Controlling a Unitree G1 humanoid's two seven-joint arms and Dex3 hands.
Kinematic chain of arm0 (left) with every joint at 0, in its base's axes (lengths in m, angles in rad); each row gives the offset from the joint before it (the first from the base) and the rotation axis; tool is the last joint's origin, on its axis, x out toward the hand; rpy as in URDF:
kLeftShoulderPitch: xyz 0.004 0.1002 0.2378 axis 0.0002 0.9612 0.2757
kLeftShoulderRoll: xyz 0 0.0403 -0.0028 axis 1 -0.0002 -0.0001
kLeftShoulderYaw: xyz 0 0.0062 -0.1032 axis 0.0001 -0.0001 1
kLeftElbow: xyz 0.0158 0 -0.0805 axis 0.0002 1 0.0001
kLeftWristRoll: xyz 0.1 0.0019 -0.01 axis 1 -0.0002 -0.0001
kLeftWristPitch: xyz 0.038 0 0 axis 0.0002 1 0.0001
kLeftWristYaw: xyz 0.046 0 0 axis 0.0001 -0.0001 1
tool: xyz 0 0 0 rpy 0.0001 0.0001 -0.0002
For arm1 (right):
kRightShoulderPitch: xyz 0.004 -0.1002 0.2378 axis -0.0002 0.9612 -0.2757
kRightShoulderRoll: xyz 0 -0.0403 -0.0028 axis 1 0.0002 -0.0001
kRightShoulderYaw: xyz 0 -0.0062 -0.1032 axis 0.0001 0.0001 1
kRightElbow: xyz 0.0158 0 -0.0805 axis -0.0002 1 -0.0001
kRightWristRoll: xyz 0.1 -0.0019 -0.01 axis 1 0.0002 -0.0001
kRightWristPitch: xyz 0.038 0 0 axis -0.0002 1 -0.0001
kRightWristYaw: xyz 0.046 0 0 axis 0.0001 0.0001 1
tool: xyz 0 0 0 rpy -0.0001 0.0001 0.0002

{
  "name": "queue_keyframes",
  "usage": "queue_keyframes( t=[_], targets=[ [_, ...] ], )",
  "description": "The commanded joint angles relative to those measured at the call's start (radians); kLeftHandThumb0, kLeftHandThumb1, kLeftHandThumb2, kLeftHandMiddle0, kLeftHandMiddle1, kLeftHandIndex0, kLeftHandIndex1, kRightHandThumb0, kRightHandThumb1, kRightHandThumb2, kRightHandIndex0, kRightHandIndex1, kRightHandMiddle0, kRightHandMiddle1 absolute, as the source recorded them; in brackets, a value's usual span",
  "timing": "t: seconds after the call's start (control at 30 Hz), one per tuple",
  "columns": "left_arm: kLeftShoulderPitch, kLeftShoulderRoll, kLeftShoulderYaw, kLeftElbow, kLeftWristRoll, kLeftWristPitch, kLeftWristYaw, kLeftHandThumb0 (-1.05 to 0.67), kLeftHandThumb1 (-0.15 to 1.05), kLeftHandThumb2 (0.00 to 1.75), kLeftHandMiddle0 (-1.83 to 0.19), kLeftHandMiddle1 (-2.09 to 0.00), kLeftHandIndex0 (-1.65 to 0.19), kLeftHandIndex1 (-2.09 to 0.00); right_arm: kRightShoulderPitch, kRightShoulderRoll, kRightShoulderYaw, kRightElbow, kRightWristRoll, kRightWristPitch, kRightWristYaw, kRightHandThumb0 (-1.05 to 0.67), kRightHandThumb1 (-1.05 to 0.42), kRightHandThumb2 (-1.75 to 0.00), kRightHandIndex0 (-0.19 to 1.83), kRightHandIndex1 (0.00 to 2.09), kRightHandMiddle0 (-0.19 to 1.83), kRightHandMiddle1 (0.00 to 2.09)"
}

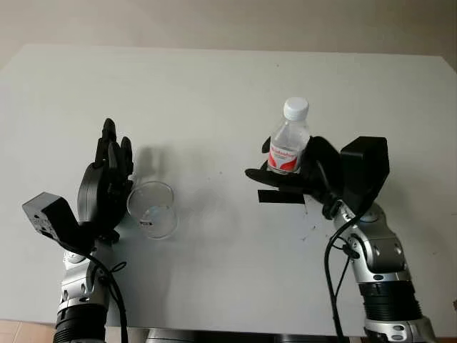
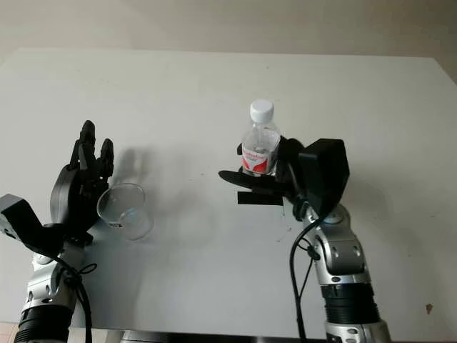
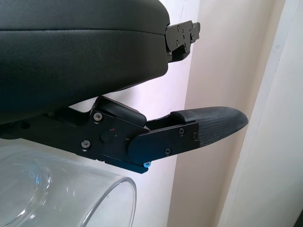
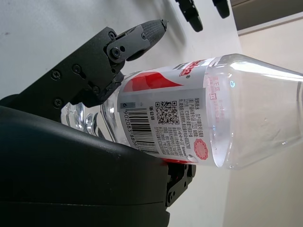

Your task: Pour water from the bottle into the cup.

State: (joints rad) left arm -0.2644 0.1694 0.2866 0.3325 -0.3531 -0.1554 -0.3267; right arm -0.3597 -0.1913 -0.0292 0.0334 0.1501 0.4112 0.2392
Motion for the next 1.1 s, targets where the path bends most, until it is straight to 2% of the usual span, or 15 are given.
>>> queue_keyframes(
  t=[0.0, 0.23, 0.53, 0.63, 0.77, 0.9, 1.0, 1.07],
  targets=[
    [0.042, -0.003, 0.0, 0.023, 0.005, 0.012, 0.002, -0.85, 1.05, 0.65, 0.18, -0.05, 0.19, 0.0, 0.004, 0.011, -0.017, -0.007, 0.016, 0.008, -0.004, -0.25, -1.05, -0.27, 0.98, 2.09, 0.43, 2.09],
    [0.033, 0.005, 0.0, 0.029, 0.01, 0.007, 0.001, -0.85, 1.05, 0.65, 0.17, -0.06, 0.19, 0.0, 0.016, 0.028, -0.031, 0.007, 0.04, 0.024, -0.014, -0.26, -1.05, -0.27, 1.13, 2.09, 0.53, 2.09],
    [0.027, 0.012, 0.006, 0.023, 0.002, 0.023, -0.002, -0.86, 1.05, 0.63, 0.16, -0.06, 0.19, 0.0, 0.032, 0.027, -0.005, 0.021, -0.005, -0.006, -0.042, -0.26, -1.05, -0.27, 1.13, 2.09, 0.54, 2.09],
    [0.027, 0.014, 0.005, 0.019, 0.003, 0.029, -0.001, -0.86, 1.05, 0.62, 0.16, -0.06, 0.19, 0.0, 0.039, 0.022, 0.0, 0.03, -0.019, -0.018, -0.037, -0.26, -1.05, -0.27, 1.03, 2.09, 0.52, 2.09],
    [0.027, 0.014, 0.004, 0.014, 0.005, 0.034, 0.001, -0.86, 1.05, 0.62, 0.16, -0.05, 0.19, 0.0, 0.048, 0.012, 0.011, 0.044, -0.044, -0.043, -0.028, -0.27, -1.05, -0.24, 0.81, 2.09, 0.36, 2.09],
    [0.028, 0.014, 0.007, 0.011, 0.002, 0.039, 0.002, -0.86, 1.05, 0.62, 0.16, -0.05, 0.19, 0.0, 0.055, 0.009, 0.016, 0.068, -0.049, -0.084, -0.002, -0.28, -1.05, -0.2, 0.51, 2.09, -0.01, 2.09],
    [0.031, 0.016, 0.01, 0.009, -0.001, 0.042, -0.002, -0.86, 1.05, 0.62, 0.16, -0.06, 0.19, -0.01, 0.061, 0.008, 0.026, 0.083, -0.063, -0.112, 0.009, -0.3, -1.05, -0.19, 0.45, 2.09, -0.07, 2.09],
    [0.032, 0.017, 0.013, 0.009, -0.004, 0.043, -0.004, -0.85, 1.05, 0.62, 0.16, -0.06, 0.19, -0.01, 0.069, 0.007, 0.038, 0.086, -0.087, -0.129, 0.001, -0.31, -1.05, -0.17, 0.43, 2.09, -0.03, 2.09]
  ],
)
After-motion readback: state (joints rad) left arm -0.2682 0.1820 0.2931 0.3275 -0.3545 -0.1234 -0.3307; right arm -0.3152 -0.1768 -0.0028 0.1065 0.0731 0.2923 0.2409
